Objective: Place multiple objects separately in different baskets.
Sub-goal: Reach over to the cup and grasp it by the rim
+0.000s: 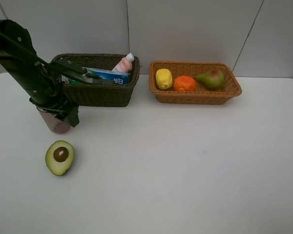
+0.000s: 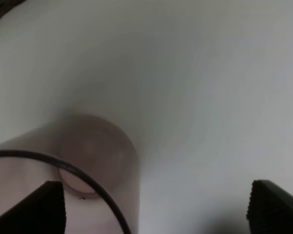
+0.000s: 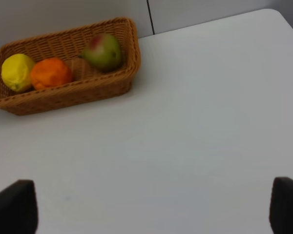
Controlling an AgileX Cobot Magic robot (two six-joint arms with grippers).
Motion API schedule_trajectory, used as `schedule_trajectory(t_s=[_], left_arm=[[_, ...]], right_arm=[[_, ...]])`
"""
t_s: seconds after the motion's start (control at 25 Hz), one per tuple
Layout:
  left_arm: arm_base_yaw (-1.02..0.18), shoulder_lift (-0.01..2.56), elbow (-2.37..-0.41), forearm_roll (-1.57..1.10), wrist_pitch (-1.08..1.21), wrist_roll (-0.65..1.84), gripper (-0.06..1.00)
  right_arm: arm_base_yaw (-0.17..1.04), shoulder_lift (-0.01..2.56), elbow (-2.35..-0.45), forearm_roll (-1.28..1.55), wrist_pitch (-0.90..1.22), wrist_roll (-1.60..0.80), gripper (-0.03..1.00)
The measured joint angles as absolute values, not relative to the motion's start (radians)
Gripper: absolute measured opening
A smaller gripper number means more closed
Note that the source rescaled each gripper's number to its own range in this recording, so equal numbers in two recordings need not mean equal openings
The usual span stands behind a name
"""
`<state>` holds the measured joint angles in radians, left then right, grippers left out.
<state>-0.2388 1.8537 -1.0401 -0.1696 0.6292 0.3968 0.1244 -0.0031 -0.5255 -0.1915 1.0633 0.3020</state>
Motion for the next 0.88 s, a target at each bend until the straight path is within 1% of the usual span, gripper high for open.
schedule_trajectory(t_s=[0.32,0.4,0.44,0.52,0.76,0.8,0.88], left_arm=[[-0.239,1.867,-1.041,-0.170,0.623,0.397,0.98],[-0.239,1.876,-1.042,-0.170,0.625,0.397,0.95],[-0.239,1.882,-1.042,-0.170,0.626,0.397,0.91],[-0.239,1.891,-1.042,-0.170,0.626,0.397,0.76],[-0.239,1.895,-1.042,-0.169,0.625,0.397,0.06],[-0.239,1.895,-1.042,-0.169,0.626,0.397,0.00],[-0.239,1.895,-1.042,-0.169,0.626,0.397,0.00]], right_arm=[[0.124,-0.003,-0.526,-0.190,1.063,0.302,1.00],[0.124,-0.003,-0.526,-0.190,1.063,0.302,1.00],[0.124,-0.003,-0.526,-0.190,1.063,0.302,1.00],[0.124,-0.003,-0.526,-0.190,1.063,0.302,1.00],[0.124,-0.003,-0.526,-0.190,1.063,0.302,1.00],[0.124,-0.003,-0.526,-0.190,1.063,0.302,1.00],[0.124,-0.003,-0.526,-0.190,1.063,0.302,1.00]])
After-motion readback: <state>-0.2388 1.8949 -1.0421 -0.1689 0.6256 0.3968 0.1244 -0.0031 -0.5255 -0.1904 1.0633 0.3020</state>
